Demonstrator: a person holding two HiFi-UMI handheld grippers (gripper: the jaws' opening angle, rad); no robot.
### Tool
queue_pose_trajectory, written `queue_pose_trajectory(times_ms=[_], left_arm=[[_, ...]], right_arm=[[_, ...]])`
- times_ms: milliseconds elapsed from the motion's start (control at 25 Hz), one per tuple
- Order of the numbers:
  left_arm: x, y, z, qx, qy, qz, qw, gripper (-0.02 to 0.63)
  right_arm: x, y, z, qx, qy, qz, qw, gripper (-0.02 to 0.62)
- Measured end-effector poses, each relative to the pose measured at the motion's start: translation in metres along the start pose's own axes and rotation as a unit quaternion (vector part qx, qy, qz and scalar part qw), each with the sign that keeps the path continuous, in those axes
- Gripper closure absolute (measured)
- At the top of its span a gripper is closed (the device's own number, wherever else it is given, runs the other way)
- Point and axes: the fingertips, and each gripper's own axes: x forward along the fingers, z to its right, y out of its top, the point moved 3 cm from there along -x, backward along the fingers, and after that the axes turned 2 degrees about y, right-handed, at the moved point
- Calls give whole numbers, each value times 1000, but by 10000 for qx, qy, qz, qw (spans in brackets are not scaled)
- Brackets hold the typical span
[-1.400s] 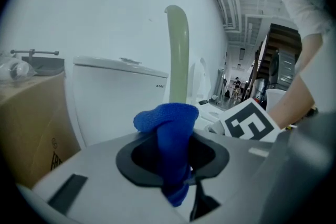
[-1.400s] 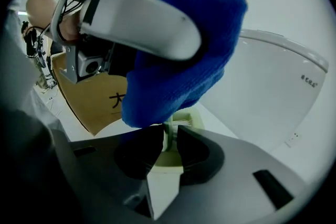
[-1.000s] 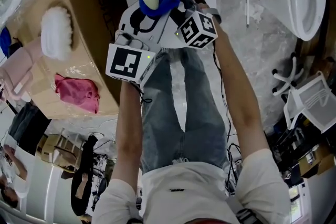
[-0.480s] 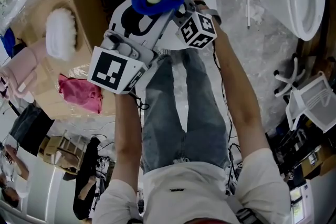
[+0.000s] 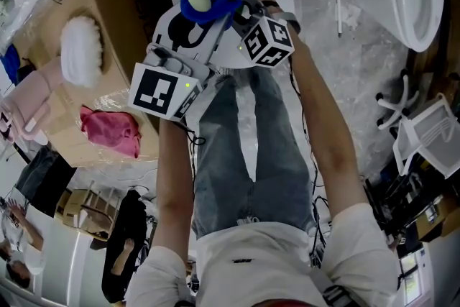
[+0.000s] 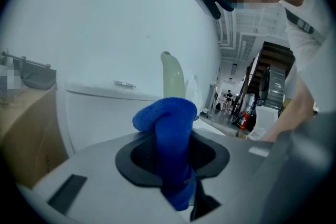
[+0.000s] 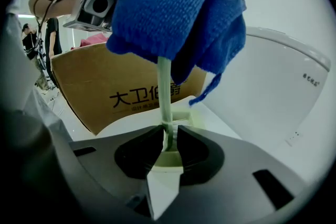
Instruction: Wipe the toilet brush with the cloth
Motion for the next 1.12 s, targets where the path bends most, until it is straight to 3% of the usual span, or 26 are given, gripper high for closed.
queue_pose_trajectory(times_ms=[1120], left_arm=[[36, -122, -26, -296, 271, -784, 9961, 477]], right_arm=[[0, -1, 0, -15, -54, 167, 9998, 517]])
